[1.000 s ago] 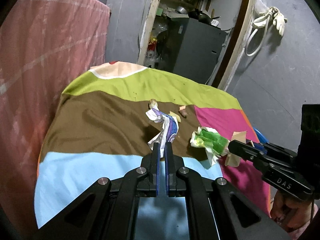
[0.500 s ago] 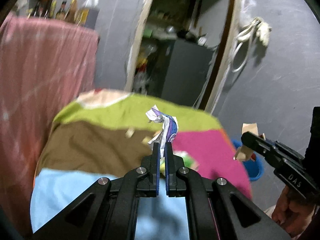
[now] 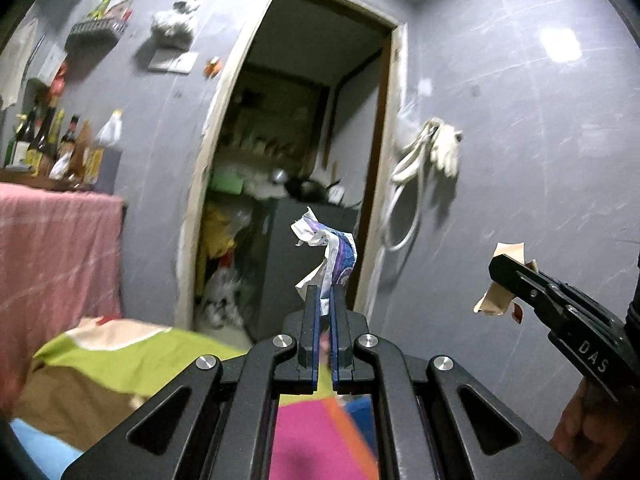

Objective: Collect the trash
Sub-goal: 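Lift both items and carry them toward the blue bucket, then open both tools over the blue bucket to drop the wrapper and strip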

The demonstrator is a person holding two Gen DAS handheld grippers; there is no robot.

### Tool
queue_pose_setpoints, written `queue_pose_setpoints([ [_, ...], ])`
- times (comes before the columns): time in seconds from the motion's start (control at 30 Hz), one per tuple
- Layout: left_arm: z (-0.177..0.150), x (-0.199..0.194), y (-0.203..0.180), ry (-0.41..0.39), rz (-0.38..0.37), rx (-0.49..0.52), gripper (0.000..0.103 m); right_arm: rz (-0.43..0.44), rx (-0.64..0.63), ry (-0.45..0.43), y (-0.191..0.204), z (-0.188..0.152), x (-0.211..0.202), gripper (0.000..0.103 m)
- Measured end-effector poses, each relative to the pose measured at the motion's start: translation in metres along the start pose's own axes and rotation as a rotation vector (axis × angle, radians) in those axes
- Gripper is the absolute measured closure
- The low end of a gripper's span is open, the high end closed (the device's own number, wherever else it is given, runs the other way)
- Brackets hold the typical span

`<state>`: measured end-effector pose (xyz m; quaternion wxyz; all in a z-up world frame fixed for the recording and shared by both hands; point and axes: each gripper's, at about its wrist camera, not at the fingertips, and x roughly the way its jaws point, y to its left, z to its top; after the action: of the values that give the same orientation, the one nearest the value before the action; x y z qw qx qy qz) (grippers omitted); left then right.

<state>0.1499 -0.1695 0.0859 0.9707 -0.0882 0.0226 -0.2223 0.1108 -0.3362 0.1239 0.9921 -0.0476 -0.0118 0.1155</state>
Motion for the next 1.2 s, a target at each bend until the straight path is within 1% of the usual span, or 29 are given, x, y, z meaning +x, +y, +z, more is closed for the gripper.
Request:
queue_pose_setpoints([
  [0.07,-0.002,0.008,-0.015,-0.025,-0.012,0.007,0.100,-0.036,-0.004,-0.020,-0.015,0.000,-0.003,0.096],
  [0.13,-0.002,0.019,-0.028,-0.031,-0.020,0.018,0.100,-0.068,-0.007,-0.028,-0.029,-0.003,-0.005,0.096],
  [0.3,-0.020,0.051,-0.053,0.013,-0.042,0.030,0.100,-0.124,0.006,0.003,-0.062,-0.023,-0.005,0.096],
  [0.43,-0.040,0.081,-0.064,0.108,-0.065,0.014,0.100,-0.153,0.033,0.049,-0.086,-0.047,-0.002,0.096],
  [0.57,-0.062,0.112,-0.068,0.243,-0.085,-0.011,0.100,-0.167,0.087,0.123,-0.108,-0.074,0.007,0.095],
  [0.67,-0.075,0.128,-0.072,0.318,-0.088,0.000,0.100,-0.172,0.127,0.172,-0.118,-0.093,0.015,0.095],
  [0.77,-0.089,0.141,-0.075,0.377,-0.086,0.015,0.101,-0.174,0.160,0.220,-0.126,-0.110,0.022,0.095],
  [1.03,-0.121,0.164,-0.069,0.508,-0.095,-0.021,0.100,-0.165,0.245,0.332,-0.144,-0.141,0.040,0.093],
  [1.07,-0.124,0.168,-0.068,0.536,-0.096,-0.024,0.100,-0.165,0.254,0.343,-0.146,-0.144,0.042,0.093],
  [1.1,-0.127,0.170,-0.067,0.554,-0.098,-0.029,0.100,-0.163,0.263,0.353,-0.147,-0.147,0.044,0.090],
  [1.17,-0.132,0.174,-0.064,0.588,-0.109,-0.039,0.100,-0.163,0.283,0.371,-0.150,-0.152,0.046,0.082],
  [1.2,-0.135,0.175,-0.064,0.596,-0.109,-0.039,0.100,-0.162,0.292,0.374,-0.151,-0.154,0.047,0.077],
])
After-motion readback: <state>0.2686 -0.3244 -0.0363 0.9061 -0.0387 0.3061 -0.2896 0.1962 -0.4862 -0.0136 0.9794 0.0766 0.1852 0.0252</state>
